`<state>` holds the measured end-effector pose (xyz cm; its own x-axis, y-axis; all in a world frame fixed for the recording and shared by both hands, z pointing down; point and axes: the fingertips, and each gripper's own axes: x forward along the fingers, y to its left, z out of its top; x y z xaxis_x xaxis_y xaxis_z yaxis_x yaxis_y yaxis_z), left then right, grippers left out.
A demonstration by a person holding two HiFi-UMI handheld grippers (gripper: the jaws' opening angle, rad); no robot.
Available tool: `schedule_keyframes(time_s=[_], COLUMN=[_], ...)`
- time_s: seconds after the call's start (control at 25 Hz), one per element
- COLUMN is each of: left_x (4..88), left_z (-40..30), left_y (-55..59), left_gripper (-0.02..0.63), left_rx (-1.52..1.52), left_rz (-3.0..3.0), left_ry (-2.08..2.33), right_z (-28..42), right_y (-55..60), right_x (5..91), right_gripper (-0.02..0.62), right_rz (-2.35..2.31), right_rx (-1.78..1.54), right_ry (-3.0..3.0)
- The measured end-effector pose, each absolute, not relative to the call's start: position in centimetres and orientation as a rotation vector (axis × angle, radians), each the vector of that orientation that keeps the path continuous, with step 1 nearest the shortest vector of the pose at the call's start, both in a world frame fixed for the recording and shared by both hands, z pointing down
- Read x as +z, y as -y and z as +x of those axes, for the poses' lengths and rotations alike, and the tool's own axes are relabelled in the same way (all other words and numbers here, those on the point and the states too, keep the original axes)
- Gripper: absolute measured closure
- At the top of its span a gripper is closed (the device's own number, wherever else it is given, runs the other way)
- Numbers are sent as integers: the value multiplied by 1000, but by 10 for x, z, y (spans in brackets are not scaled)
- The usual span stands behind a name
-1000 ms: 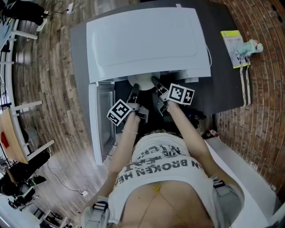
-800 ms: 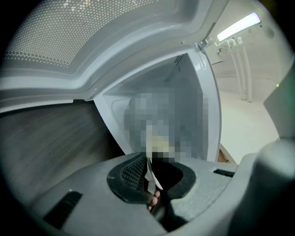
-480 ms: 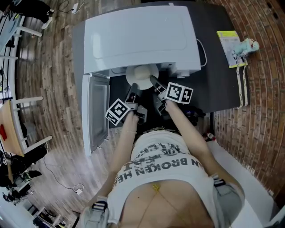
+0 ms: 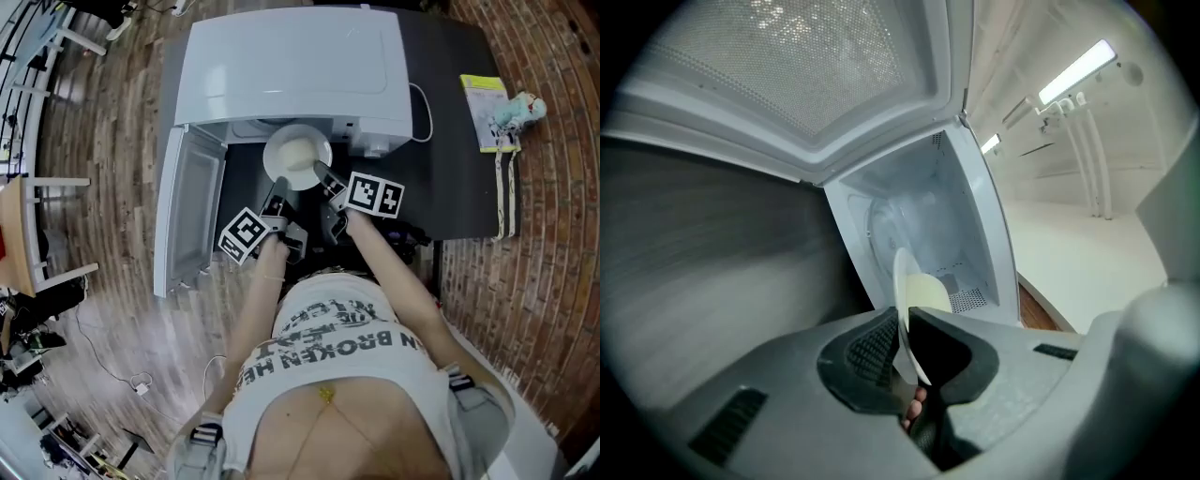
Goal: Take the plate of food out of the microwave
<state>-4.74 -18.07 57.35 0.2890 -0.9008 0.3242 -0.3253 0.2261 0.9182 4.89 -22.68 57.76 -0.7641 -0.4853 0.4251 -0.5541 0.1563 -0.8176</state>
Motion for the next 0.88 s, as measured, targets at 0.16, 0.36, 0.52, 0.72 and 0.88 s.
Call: schedule_keyframes(time_s=[0.16,0.36,0.52,0.72,0.88], left_x=[568,560,561,565,562], left_z=[-55,-74,-85,-91,-90], left_y=[166,149,124,95,77], left_gripper=[572,571,571,571,572], left_rx=[-595,-573,-550,-526,-506], left_rz=[1341,1374,1390,1398,1430], left_ry=[1263,1255,1229,1195,1161], right_z=[41,24,14,9,11], right_y=[212,192,164,133,110], right_x=[572,564,565,568,565], right_gripper=[538,538,538,538,538], right_rz=[1054,1098,1144,1197,1250], right_rx=[1693,1696,1704,1708,1711], right_ry=[2343,2356,2348,2343,2352])
